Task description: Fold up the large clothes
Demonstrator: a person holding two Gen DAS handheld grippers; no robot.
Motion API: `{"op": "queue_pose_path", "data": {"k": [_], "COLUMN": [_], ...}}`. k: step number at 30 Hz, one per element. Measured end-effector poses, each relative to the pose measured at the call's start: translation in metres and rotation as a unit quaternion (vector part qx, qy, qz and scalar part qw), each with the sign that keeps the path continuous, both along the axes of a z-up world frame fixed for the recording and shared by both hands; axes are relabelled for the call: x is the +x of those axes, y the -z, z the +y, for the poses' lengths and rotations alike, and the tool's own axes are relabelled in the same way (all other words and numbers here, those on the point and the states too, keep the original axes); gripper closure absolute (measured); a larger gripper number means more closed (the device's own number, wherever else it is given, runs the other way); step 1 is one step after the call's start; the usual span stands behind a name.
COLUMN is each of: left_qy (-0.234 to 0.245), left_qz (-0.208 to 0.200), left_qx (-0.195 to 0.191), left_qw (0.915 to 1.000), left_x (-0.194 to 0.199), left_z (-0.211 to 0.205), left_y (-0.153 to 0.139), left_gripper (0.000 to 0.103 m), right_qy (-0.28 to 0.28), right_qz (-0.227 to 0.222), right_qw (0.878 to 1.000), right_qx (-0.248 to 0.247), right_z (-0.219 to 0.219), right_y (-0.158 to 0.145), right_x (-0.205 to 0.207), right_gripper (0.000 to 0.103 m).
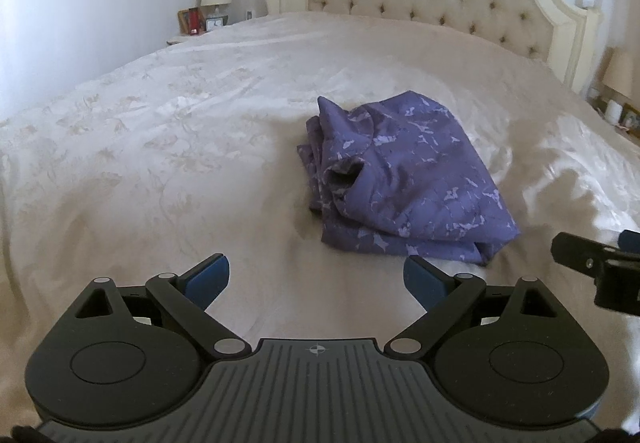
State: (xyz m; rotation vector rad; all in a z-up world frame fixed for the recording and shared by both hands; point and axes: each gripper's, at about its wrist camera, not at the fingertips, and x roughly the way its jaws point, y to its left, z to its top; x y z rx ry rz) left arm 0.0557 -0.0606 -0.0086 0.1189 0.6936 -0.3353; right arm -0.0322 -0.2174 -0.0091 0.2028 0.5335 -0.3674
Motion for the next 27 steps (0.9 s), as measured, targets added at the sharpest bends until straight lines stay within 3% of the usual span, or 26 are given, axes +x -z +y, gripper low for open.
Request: {"op": "queue_pose_path", "data": {"k": [27], "left_qy": [0.010], "left_qz": [0.028], "left_qx": [0.006], "left_qw": [0.9995], "left_x": [-0.006], "left_z": [-0.005], "left_y": [0.007], "left_gripper": [0.008], "right_qy": [0.013], "right_qz": [0.033], "right_qw": [0.997], "right_qx": [0.067], "right_z": [-0.009], "right_y": [0.019], "right_x": [0.005], "right_gripper": [0.001]}}
